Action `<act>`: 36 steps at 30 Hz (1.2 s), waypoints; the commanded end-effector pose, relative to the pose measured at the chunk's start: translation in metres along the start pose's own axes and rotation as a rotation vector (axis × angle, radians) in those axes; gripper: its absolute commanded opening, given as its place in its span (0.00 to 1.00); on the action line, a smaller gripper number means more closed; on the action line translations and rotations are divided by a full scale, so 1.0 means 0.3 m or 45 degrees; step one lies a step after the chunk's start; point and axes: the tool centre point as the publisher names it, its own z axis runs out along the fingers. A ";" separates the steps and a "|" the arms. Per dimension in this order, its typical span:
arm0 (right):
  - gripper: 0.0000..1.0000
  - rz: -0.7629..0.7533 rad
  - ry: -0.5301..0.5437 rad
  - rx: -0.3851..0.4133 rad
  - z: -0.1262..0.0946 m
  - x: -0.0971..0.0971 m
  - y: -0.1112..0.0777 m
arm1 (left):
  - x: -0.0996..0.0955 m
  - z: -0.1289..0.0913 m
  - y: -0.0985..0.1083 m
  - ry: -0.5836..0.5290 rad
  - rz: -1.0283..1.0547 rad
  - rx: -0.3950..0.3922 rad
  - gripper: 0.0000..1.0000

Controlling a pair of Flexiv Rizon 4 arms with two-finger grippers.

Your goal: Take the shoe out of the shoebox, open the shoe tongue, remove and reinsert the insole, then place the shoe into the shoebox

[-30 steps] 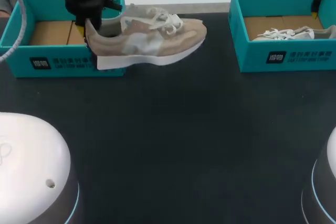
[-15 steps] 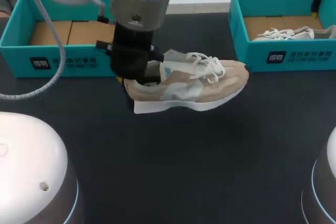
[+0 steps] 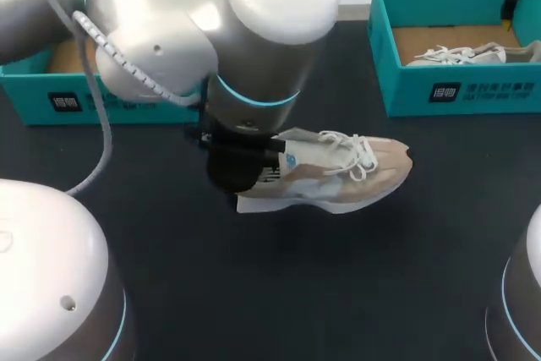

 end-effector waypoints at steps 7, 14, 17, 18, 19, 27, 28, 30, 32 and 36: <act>1.00 0.000 0.002 -0.002 0.001 -0.001 -0.001 | -0.002 0.224 0.012 -0.013 0.034 0.077 0.00; 1.00 0.000 0.002 -0.002 0.001 -0.001 -0.001 | -0.009 0.302 -0.006 0.023 0.044 0.101 0.00; 1.00 0.000 0.002 -0.002 0.001 -0.001 -0.001 | -0.006 0.329 -0.006 0.052 0.048 0.105 0.00; 1.00 0.000 0.002 -0.002 0.001 -0.001 -0.001 | -0.006 0.337 -0.006 0.058 0.053 0.105 0.00; 1.00 0.000 0.002 -0.002 0.001 -0.001 -0.001 | -0.005 0.346 -0.006 0.073 0.052 0.101 0.00; 1.00 0.000 0.002 -0.002 0.001 -0.001 -0.001 | -0.002 0.400 -0.015 0.129 0.051 0.104 0.00; 1.00 0.000 0.002 -0.002 0.001 -0.001 -0.001 | -0.001 0.403 -0.017 0.137 0.060 0.111 0.00; 1.00 0.000 0.002 -0.002 0.001 -0.001 -0.001 | -0.001 0.410 -0.020 0.147 0.063 0.107 0.05; 1.00 0.000 0.002 -0.002 0.001 -0.001 -0.001 | -0.001 0.418 -0.025 0.152 0.067 0.109 0.32; 1.00 0.000 0.002 -0.002 0.001 -0.001 -0.001 | 0.007 0.406 -0.033 0.136 0.056 0.138 0.69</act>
